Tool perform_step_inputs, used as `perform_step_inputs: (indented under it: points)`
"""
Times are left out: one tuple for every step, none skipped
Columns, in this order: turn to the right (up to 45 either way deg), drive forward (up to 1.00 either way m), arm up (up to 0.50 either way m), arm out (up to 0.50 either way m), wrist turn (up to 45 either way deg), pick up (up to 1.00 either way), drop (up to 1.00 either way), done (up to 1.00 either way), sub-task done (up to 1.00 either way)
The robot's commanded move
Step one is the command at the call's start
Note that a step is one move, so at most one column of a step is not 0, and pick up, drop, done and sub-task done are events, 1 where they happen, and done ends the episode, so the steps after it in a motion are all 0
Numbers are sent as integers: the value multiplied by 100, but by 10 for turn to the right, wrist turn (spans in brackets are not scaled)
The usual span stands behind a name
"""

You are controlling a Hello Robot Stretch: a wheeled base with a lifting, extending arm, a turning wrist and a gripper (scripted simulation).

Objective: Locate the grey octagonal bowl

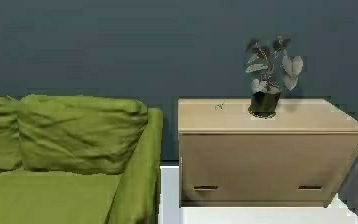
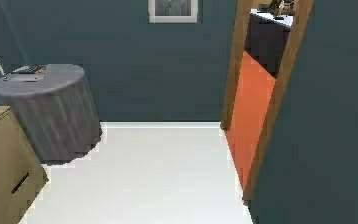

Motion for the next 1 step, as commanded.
perform_step_inputs:
  points:
    - [450,0,0,0,0,0,0,0,0]
